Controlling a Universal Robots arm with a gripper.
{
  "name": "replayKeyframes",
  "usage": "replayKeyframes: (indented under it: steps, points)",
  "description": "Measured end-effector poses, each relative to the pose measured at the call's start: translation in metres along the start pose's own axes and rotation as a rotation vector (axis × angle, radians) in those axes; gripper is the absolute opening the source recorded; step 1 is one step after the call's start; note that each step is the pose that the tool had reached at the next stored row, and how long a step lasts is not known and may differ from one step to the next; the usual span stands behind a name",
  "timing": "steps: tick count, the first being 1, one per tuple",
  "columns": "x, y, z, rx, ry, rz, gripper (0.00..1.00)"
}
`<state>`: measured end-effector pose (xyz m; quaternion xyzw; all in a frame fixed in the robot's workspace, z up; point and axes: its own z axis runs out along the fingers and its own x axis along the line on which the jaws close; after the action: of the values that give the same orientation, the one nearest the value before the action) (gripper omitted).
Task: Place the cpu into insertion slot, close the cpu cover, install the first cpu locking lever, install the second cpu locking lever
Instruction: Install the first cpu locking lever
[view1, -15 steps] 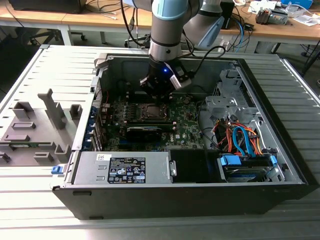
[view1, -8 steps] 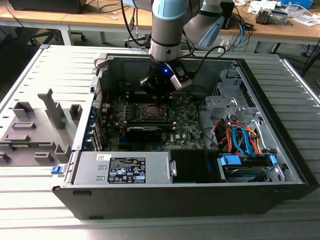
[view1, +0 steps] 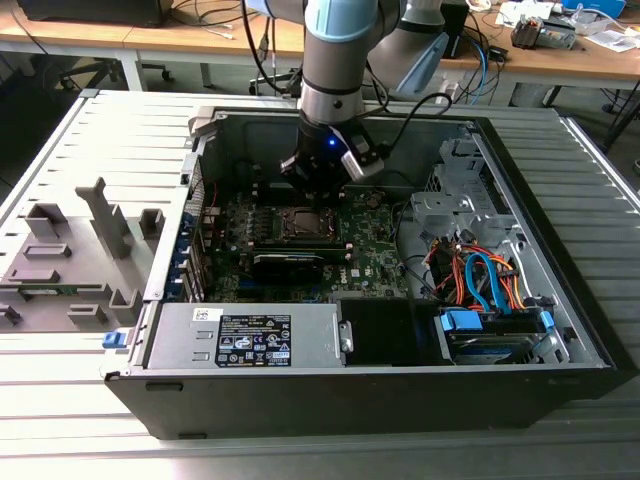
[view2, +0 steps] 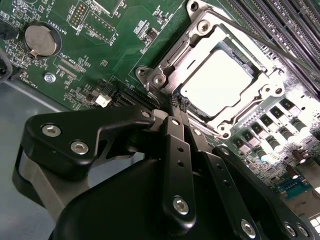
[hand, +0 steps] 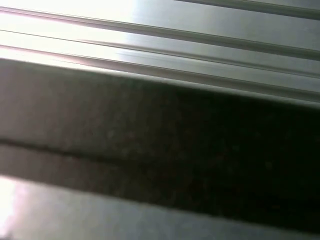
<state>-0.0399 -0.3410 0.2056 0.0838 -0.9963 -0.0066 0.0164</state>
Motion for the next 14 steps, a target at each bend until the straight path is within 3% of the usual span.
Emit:
replayKeyframes:
  steps: [14]
  points:
    - [-0.0029,-0.0028,0.0009,0.0046,0.0009,0.000,0.11]
